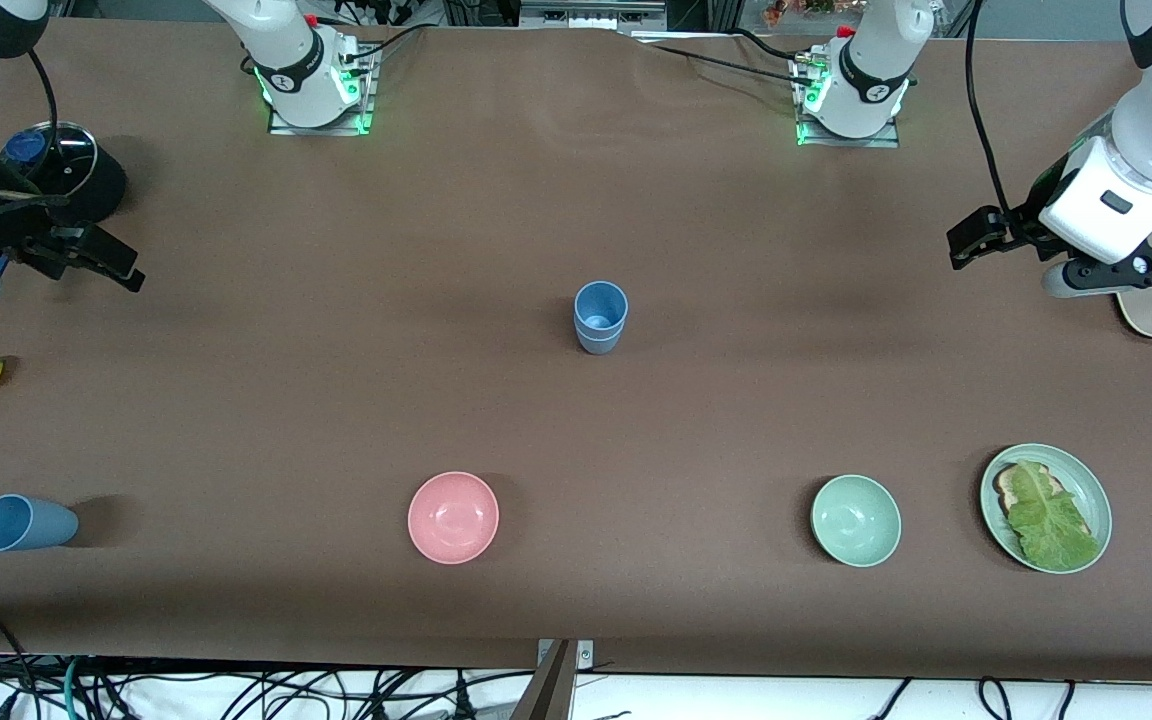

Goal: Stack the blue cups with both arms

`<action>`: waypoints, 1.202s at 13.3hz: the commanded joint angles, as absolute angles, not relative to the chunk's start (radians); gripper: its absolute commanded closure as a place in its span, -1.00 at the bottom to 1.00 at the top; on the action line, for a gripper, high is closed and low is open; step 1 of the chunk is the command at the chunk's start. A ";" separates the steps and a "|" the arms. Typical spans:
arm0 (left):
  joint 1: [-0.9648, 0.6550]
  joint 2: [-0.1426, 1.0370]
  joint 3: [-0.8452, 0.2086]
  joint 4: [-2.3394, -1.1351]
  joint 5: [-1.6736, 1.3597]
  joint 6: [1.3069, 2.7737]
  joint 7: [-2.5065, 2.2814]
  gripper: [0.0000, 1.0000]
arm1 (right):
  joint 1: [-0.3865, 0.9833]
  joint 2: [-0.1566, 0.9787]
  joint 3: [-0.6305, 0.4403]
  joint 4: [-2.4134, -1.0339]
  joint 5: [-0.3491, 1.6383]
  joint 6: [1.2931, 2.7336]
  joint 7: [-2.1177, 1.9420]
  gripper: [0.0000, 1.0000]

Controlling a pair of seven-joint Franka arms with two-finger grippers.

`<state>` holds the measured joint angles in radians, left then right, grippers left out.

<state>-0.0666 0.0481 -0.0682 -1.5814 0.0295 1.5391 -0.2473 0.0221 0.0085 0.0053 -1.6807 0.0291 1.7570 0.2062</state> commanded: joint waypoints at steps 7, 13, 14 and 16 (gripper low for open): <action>-0.066 0.034 -0.067 -1.582 0.015 1.528 -0.236 -1.00 | 0.028 0.014 0.014 -1.694 0.017 1.750 0.222 -1.00; -0.066 0.034 -0.067 -1.582 0.015 1.523 -0.236 -1.00 | 0.031 0.014 0.017 -1.692 0.018 1.749 0.226 -1.00; -0.066 0.034 -0.067 -1.582 0.015 1.523 -0.236 -1.00 | 0.031 0.012 0.017 -1.693 0.018 1.749 0.225 -1.00; -0.066 0.034 -0.067 -1.582 0.015 1.523 -0.236 -1.00 | 0.029 0.012 0.015 -1.694 0.018 1.747 0.219 -1.00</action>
<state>-0.0666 0.0476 -0.0682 -1.5814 0.0295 1.5361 -0.2474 0.0289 0.0222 0.0116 -1.6907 0.0291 1.7554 0.2085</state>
